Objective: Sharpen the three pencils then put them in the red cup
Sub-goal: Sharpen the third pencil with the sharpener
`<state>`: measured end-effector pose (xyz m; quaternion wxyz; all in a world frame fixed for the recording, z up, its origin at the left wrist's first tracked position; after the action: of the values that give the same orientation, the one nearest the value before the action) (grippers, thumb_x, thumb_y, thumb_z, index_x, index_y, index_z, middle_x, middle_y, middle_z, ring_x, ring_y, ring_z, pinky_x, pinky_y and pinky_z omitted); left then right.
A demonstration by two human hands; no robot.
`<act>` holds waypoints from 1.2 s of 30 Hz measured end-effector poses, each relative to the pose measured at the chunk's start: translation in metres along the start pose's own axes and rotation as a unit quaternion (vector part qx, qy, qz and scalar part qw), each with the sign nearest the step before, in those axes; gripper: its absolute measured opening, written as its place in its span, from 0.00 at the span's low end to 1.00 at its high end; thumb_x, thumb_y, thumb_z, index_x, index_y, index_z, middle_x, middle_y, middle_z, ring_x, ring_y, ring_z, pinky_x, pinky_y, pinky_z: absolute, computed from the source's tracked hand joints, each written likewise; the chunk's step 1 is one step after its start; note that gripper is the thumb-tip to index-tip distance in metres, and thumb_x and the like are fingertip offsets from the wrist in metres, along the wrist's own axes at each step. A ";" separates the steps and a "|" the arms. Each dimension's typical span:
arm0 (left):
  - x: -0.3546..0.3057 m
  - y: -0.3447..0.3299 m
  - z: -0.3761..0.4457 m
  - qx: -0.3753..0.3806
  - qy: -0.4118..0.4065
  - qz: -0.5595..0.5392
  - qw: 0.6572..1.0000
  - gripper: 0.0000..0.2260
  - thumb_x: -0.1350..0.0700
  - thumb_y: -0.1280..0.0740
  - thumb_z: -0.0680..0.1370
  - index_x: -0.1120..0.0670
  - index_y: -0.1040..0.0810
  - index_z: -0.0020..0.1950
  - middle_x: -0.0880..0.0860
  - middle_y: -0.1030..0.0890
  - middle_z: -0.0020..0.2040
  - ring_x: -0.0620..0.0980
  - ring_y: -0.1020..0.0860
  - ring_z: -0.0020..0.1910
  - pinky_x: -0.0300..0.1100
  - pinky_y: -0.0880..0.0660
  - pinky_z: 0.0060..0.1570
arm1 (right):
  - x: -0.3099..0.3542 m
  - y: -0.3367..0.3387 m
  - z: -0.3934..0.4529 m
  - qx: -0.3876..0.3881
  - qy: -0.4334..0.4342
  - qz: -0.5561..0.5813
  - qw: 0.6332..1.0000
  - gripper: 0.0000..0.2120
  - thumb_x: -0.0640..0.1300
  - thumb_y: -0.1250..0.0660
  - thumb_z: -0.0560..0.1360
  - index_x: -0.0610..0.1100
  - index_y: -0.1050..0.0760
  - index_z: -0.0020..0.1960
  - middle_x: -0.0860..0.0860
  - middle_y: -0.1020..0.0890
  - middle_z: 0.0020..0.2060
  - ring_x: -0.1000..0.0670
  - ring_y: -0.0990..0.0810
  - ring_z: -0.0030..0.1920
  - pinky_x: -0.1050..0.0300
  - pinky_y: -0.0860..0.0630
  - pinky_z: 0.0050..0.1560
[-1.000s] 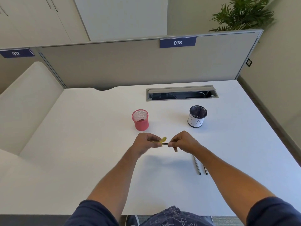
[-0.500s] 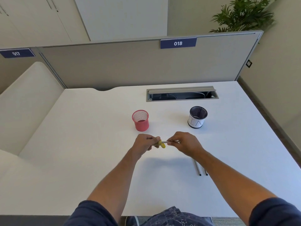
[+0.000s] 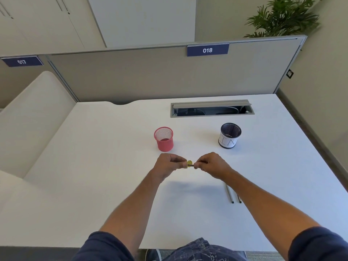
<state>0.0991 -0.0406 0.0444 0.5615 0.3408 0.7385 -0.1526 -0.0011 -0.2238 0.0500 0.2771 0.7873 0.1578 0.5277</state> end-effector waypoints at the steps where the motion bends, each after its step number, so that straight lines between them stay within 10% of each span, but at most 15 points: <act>1: 0.000 0.000 0.000 0.000 -0.001 0.000 1.000 0.10 0.64 0.20 0.70 0.61 0.13 0.50 0.53 0.14 0.41 0.42 0.19 0.38 0.32 0.26 0.40 | -0.001 0.000 0.000 0.029 -0.016 0.046 0.998 0.09 0.52 0.28 0.76 0.50 0.14 0.40 0.53 0.23 0.27 0.52 0.30 0.29 0.56 0.31 0.34; 8: 0.002 -0.005 -0.003 0.003 -0.008 0.022 1.000 0.13 0.67 0.20 0.68 0.61 0.13 0.51 0.53 0.13 0.43 0.43 0.17 0.39 0.34 0.22 0.43 | -0.007 -0.003 -0.007 0.199 -0.132 0.136 0.961 0.15 0.53 0.33 0.81 0.41 0.17 0.50 0.48 0.26 0.30 0.53 0.41 0.26 0.61 0.47 0.28; 16: 0.008 0.003 -0.004 -0.008 0.028 0.011 1.000 0.05 0.58 0.23 0.74 0.59 0.12 0.47 0.55 0.13 0.40 0.42 0.25 0.31 0.35 0.30 0.35 | 0.002 0.003 -0.003 0.005 0.080 -0.050 0.996 0.03 0.50 0.25 0.74 0.54 0.16 0.47 0.57 0.17 0.39 0.57 0.25 0.33 0.56 0.26 0.39; 25: 0.009 0.007 -0.001 -0.008 0.045 -0.048 0.998 0.07 0.54 0.24 0.76 0.58 0.11 0.47 0.59 0.13 0.43 0.49 0.32 0.32 0.38 0.31 0.36 | 0.012 -0.005 -0.011 -0.188 0.321 -0.241 0.896 0.02 0.44 0.26 0.75 0.49 0.16 0.47 0.55 0.18 0.38 0.49 0.20 0.37 0.56 0.27 0.28; 32: 0.003 0.006 -0.001 0.001 0.015 -0.017 1.000 0.11 0.64 0.20 0.70 0.61 0.13 0.52 0.54 0.14 0.42 0.45 0.19 0.40 0.36 0.24 0.45 | 0.009 -0.003 -0.002 -0.024 0.039 -0.072 0.996 0.09 0.52 0.29 0.77 0.50 0.14 0.43 0.54 0.22 0.27 0.53 0.27 0.30 0.58 0.31 0.33; 36: -0.002 0.004 -0.001 0.009 -0.008 0.011 1.000 0.14 0.69 0.21 0.68 0.63 0.14 0.52 0.55 0.14 0.43 0.45 0.17 0.40 0.35 0.21 0.46 | 0.000 -0.006 -0.003 0.130 -0.041 0.116 0.984 0.15 0.51 0.31 0.80 0.42 0.14 0.43 0.51 0.28 0.24 0.52 0.36 0.25 0.60 0.40 0.28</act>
<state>0.1016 -0.0374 0.0474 0.5660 0.3525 0.7286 -0.1565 -0.0032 -0.2180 0.0475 0.1156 0.8507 0.1208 0.4984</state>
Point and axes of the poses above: each hand's wrist, its own z-axis towards the middle knuckle, its own y-axis out of the back of the hand, x = y × z, the point moved 4 cm from there along z, towards the middle knuckle
